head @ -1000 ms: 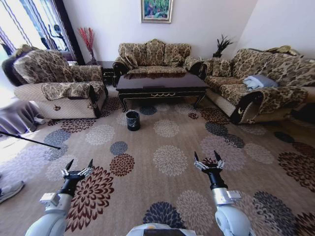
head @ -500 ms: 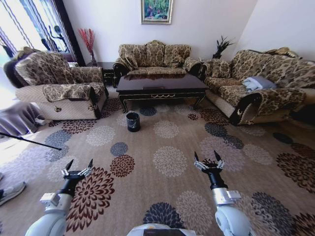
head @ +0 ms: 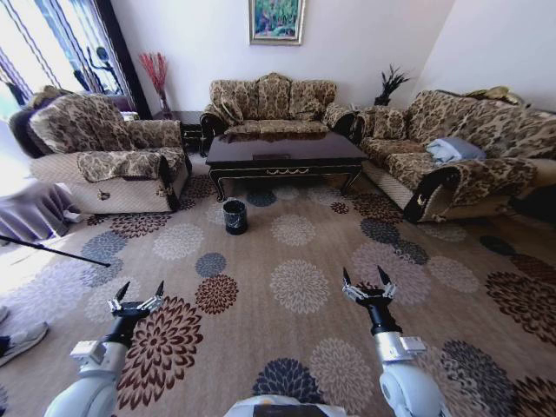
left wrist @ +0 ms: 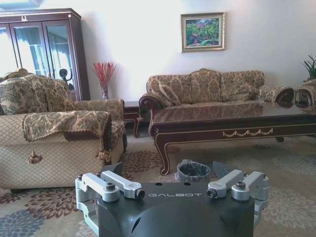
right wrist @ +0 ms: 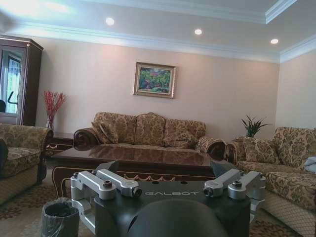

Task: Move to the front of the table and pick up the trash from the floor, then place it into the trash bin.

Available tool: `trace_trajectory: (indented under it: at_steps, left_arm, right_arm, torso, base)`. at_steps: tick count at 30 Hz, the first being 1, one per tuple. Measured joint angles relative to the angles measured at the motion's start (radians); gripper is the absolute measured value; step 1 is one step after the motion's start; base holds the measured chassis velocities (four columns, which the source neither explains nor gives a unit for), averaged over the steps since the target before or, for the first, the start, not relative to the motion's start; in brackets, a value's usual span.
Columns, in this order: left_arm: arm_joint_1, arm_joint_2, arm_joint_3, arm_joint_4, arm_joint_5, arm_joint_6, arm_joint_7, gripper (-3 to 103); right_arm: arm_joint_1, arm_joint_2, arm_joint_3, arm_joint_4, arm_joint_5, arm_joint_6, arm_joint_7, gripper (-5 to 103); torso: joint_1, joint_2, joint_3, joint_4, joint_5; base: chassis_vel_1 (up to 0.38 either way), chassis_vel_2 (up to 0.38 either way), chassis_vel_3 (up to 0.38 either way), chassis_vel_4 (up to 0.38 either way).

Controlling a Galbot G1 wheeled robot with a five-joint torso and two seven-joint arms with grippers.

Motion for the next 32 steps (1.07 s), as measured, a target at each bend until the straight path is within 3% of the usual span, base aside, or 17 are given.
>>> trace_trajectory:
  at_steps: [15,32]
  left_arm:
    - [0.0,0.0,0.0,0.0,0.0,0.0,0.0,100]
    - [0.0,0.0,0.0,0.0,0.0,0.0,0.0,100]
  right_arm:
    - [0.0,0.0,0.0,0.0,0.0,0.0,0.0,100]
    - [0.0,0.0,0.0,0.0,0.0,0.0,0.0,100]
  torso:
    - [0.034,0.077,0.043,0.0001,0.0]
    - [0.037,0.082,0.046,0.0002,0.0]
  base:
    - [0.0,0.0,0.0,0.0]
    - [0.0,0.0,0.0,0.0]
